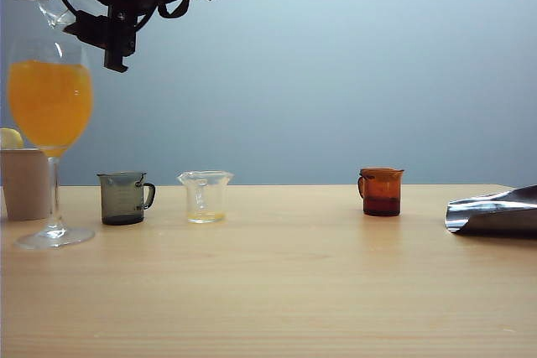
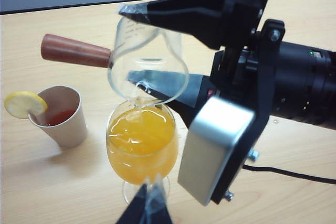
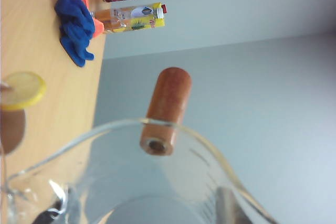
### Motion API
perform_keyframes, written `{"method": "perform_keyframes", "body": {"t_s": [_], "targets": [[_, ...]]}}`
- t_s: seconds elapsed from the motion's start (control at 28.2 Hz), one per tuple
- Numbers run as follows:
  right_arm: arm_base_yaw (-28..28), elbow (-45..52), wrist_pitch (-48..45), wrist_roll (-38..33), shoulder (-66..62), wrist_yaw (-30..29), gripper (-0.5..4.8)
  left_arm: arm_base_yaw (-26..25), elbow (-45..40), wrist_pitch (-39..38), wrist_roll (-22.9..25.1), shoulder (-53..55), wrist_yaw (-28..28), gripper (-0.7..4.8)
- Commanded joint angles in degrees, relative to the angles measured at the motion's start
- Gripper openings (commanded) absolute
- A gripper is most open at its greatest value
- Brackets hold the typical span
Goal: Pick up the third measuring cup from the left, pour the pineapple juice inside into the goblet, and finally put the measuring cup back in its original place.
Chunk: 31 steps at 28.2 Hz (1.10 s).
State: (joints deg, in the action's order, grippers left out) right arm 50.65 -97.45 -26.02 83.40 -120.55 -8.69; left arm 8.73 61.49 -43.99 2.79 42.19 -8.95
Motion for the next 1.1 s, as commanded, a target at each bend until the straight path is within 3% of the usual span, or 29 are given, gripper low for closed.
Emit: {"method": "perform_keyframes", "body": {"t_s": [0.04,0.25,0.39,0.92,1.1], "targets": [[-0.3,-0.4,-1.4,-10.4,0.5,0.3,-0.01,0.0,0.3,0.3,0.0,-0.2,-0.3,-0.06],[-1.2,-0.4,-1.7,-20.9,0.6,1.8,-0.01,0.0,0.3,0.3,0.0,-0.2,-0.3,-0.06],[-2.8,-0.4,-4.1,-35.8,0.7,4.9,-0.01,0.0,0.3,0.3,0.0,-0.2,-0.3,-0.06],[-12.1,-0.2,0.0,-58.1,5.4,6.3,-0.01,0.0,0.3,0.3,0.0,-0.2,-0.3,-0.06],[-14.7,1.3,2.1,-61.3,7.6,6.2,-0.01,0.0,0.3,0.3,0.0,-0.2,-0.3,-0.06]]}}
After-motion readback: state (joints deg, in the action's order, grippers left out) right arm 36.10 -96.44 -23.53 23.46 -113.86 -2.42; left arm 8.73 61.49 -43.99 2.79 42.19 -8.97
